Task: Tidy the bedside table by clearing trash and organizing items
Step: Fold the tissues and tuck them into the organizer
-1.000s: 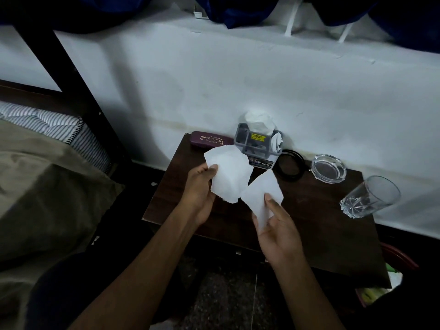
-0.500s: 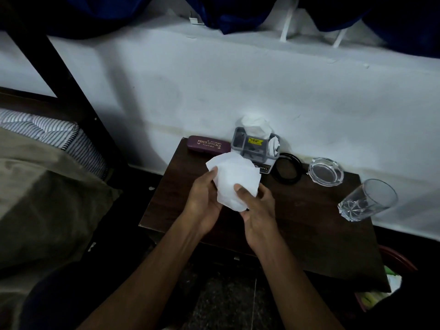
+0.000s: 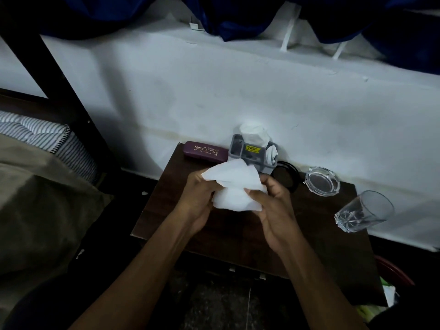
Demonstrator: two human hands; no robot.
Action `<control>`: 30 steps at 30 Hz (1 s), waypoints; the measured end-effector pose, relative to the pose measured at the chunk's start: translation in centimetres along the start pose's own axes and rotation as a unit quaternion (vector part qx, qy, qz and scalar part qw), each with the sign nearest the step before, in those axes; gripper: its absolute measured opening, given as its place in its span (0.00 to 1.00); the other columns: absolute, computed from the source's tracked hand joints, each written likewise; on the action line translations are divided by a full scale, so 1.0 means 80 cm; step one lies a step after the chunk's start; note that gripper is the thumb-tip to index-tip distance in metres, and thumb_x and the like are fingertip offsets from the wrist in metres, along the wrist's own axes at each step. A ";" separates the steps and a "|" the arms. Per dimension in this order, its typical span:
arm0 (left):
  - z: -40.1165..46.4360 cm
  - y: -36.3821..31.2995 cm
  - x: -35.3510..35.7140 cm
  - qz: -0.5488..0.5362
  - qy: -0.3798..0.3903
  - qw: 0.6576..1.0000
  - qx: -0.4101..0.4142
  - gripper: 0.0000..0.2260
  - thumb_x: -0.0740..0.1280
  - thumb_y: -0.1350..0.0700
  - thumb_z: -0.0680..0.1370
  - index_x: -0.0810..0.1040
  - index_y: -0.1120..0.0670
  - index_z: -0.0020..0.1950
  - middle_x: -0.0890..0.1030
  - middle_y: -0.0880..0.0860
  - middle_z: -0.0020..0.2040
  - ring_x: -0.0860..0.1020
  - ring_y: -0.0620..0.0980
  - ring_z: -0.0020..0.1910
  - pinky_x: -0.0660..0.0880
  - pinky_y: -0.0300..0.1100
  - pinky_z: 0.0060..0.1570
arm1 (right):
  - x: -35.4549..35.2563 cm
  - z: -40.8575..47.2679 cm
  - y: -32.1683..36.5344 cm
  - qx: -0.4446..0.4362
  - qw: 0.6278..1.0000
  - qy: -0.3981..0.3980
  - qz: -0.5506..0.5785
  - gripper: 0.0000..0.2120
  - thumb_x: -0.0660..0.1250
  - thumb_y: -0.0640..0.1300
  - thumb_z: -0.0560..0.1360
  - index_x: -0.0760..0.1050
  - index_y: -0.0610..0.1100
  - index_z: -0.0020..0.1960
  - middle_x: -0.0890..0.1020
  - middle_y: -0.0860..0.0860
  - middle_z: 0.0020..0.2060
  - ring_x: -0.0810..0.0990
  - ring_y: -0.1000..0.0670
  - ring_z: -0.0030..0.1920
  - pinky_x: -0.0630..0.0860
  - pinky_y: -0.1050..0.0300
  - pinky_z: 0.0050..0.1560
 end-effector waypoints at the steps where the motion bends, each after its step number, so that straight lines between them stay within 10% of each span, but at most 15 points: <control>1: 0.003 -0.006 0.000 0.018 0.018 0.999 0.022 0.12 0.65 0.72 0.77 0.85 0.64 0.55 0.87 0.64 0.53 0.87 0.57 0.51 0.82 0.47 0.48 | -0.002 0.001 0.006 -0.003 1.000 0.001 -0.008 0.15 0.64 0.26 0.76 0.83 0.42 0.50 0.87 0.44 0.51 0.85 0.44 0.52 0.83 0.52 0.45; 7: 0.016 -0.048 0.000 0.171 0.101 0.965 0.172 0.09 0.65 0.74 0.77 0.84 0.69 0.44 0.87 0.68 0.48 0.86 0.68 0.48 0.84 0.54 0.47 | -0.004 0.016 0.031 0.034 0.997 0.073 0.005 0.16 0.60 0.26 0.77 0.83 0.40 0.48 0.85 0.41 0.54 0.84 0.43 0.56 0.84 0.54 0.48; 13: 0.037 -0.050 0.002 0.192 0.079 0.964 0.163 0.15 0.63 0.80 0.72 0.87 0.68 0.48 0.88 0.62 0.49 0.88 0.56 0.50 0.83 0.43 0.47 | 0.010 0.037 0.046 0.105 0.990 0.088 0.032 0.26 0.62 0.59 0.82 0.76 0.40 0.69 0.84 0.44 0.64 0.84 0.44 0.65 0.81 0.40 0.63; 18: 0.043 -0.063 0.002 0.160 0.066 0.972 0.158 0.14 0.65 0.76 0.72 0.87 0.66 0.51 0.88 0.62 0.50 0.87 0.55 0.52 0.82 0.45 0.53 | 0.023 0.084 0.070 -0.027 0.971 0.038 -0.233 0.09 0.77 0.39 0.71 0.86 0.45 0.52 0.87 0.44 0.50 0.86 0.42 0.54 0.83 0.39 0.54; 23: 0.061 -0.075 -0.029 0.099 -0.009 0.990 0.104 0.14 0.64 0.73 0.75 0.81 0.66 0.58 0.85 0.65 0.58 0.85 0.60 0.59 0.82 0.55 0.58 | 0.040 0.132 0.131 -0.245 0.807 -0.049 -0.535 0.08 0.70 0.39 0.70 0.82 0.48 0.47 0.84 0.51 0.43 0.80 0.47 0.45 0.73 0.54 0.47; 30: 0.060 -0.076 -0.042 0.105 -0.019 0.992 0.069 0.13 0.62 0.72 0.79 0.83 0.64 0.58 0.86 0.64 0.55 0.86 0.61 0.57 0.82 0.54 0.58 | 0.071 0.186 0.107 -0.225 0.696 -0.037 -0.681 0.14 0.64 0.30 0.71 0.80 0.42 0.52 0.83 0.46 0.51 0.80 0.42 0.53 0.62 0.55 0.45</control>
Point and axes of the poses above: each hand's wrist, its own z-axis towards the middle knuckle, its own x-axis out of the palm, y = z × x, the point moved 4 cm from there along z, towards the middle knuckle
